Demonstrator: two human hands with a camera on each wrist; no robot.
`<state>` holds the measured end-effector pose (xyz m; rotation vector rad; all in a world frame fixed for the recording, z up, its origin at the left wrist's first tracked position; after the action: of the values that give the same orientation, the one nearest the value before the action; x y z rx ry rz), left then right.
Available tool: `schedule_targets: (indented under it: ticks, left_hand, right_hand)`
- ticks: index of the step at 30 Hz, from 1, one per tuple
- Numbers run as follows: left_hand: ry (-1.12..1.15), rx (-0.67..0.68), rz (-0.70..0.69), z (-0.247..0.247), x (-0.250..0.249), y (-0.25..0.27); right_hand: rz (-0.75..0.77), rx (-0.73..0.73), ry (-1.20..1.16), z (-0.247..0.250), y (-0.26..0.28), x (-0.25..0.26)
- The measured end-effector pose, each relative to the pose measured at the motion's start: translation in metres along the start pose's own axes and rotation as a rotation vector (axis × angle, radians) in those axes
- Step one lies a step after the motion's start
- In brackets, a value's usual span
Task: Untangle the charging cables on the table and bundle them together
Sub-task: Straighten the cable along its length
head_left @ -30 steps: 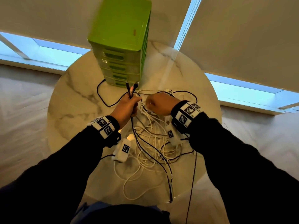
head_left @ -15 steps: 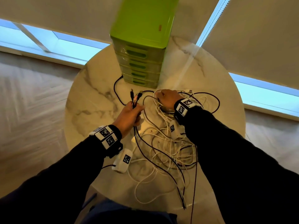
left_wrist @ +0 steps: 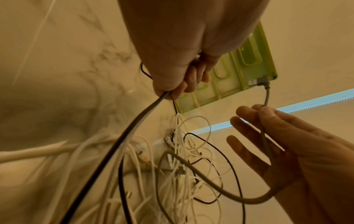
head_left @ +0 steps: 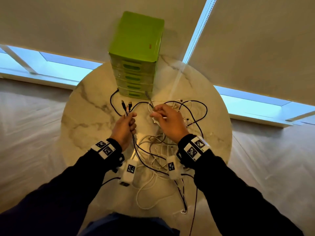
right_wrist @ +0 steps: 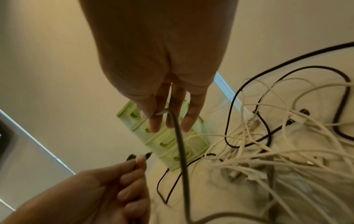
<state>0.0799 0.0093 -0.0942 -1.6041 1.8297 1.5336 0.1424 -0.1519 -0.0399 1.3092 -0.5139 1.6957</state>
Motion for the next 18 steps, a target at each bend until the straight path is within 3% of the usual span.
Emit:
schedule_targets:
  ticks: [3, 9, 15, 18]
  left_hand:
    - [0.037, 0.064, -0.053, -0.011, -0.002, 0.011]
    - [0.109, 0.16, -0.085, -0.033, -0.006, 0.036]
    - [-0.137, 0.218, -0.193, -0.034, -0.004, 0.057]
    - [-0.278, 0.147, -0.215, -0.032, -0.007, 0.062]
  right_hand:
    - [-0.05, 0.034, -0.158, -0.019, 0.027, 0.011]
    - [-0.01, -0.005, -0.073, -0.041, 0.049, 0.018]
    - [0.022, -0.015, 0.058, -0.045, 0.059, 0.024]
    - [0.018, -0.012, 0.11, -0.051, 0.064, 0.026]
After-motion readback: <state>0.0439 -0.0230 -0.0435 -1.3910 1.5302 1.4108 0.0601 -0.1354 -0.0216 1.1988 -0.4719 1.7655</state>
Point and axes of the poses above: each hand's wrist, its own y-axis away from the middle knuckle, its own z-axis out of the back of the hand, x = y × z, the point moved 2 cm from there along -y, towards the middle knuckle, and after that the axes turned 9 degrees about x, right-handed, at the moved point
